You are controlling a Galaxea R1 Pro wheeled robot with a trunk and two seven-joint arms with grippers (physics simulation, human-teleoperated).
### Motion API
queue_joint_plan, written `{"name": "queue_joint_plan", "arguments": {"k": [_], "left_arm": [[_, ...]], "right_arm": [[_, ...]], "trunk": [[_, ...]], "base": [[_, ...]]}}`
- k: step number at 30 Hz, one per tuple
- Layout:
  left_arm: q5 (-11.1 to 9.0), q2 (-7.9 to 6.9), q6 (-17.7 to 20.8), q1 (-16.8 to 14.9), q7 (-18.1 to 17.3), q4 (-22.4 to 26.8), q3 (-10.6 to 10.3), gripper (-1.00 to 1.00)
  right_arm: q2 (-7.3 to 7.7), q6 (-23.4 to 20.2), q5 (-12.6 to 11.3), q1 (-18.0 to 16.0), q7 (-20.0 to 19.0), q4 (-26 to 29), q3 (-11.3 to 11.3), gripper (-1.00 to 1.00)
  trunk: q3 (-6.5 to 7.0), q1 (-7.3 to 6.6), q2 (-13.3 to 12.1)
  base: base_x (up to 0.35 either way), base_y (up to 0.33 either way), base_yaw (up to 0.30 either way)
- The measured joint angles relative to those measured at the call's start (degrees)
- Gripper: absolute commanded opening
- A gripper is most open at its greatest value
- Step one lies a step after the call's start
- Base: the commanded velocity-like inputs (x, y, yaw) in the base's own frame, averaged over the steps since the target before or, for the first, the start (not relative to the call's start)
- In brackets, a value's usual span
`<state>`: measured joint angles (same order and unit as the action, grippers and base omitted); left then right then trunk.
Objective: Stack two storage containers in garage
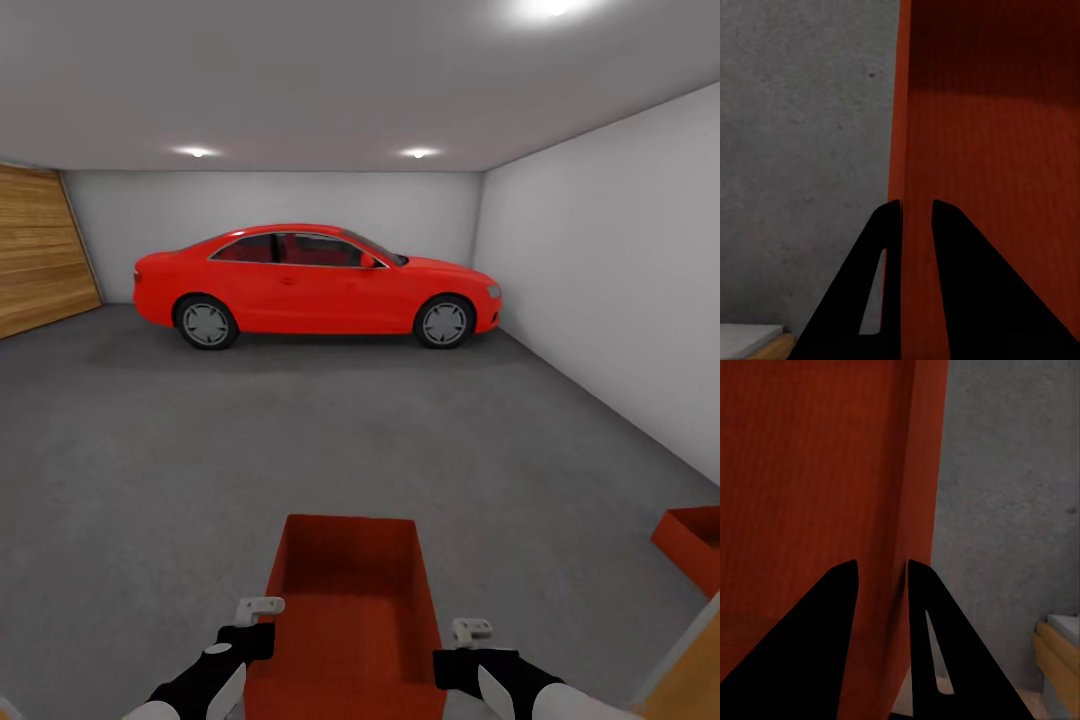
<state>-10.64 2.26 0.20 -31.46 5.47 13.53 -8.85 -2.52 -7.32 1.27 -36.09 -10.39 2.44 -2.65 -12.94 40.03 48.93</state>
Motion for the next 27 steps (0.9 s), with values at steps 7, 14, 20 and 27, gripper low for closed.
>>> {"name": "queue_joint_plan", "arguments": {"k": [7, 14, 20, 27], "left_arm": [[0.0, 0.00, 0.0, 0.0, 0.0, 0.0, 0.0, -1.00], [0.0, 0.00, 0.0, 0.0, 0.0, 0.0, 0.0, -1.00], [0.0, 0.00, 0.0, 0.0, 0.0, 0.0, 0.0, -1.00], [0.0, 0.00, 0.0, 0.0, 0.0, 0.0, 0.0, -1.00]], "right_arm": [[0.00, 0.0, 0.0, 0.0, 0.0, 0.0, 0.0, -1.00], [0.00, 0.0, 0.0, 0.0, 0.0, 0.0, 0.0, -1.00], [0.00, 0.0, 0.0, 0.0, 0.0, 0.0, 0.0, -1.00], [0.00, 0.0, 0.0, 0.0, 0.0, 0.0, 0.0, -1.00]], "trunk": [[0.00, 0.00, 0.0], [0.00, 0.00, 0.0], [0.00, 0.00, 0.0], [0.00, 0.00, 0.0]], "base": [[0.244, 0.002, 0.000], [0.244, 0.074, 0.000], [0.245, 0.034, 0.000], [0.260, 0.004, 0.000]]}}
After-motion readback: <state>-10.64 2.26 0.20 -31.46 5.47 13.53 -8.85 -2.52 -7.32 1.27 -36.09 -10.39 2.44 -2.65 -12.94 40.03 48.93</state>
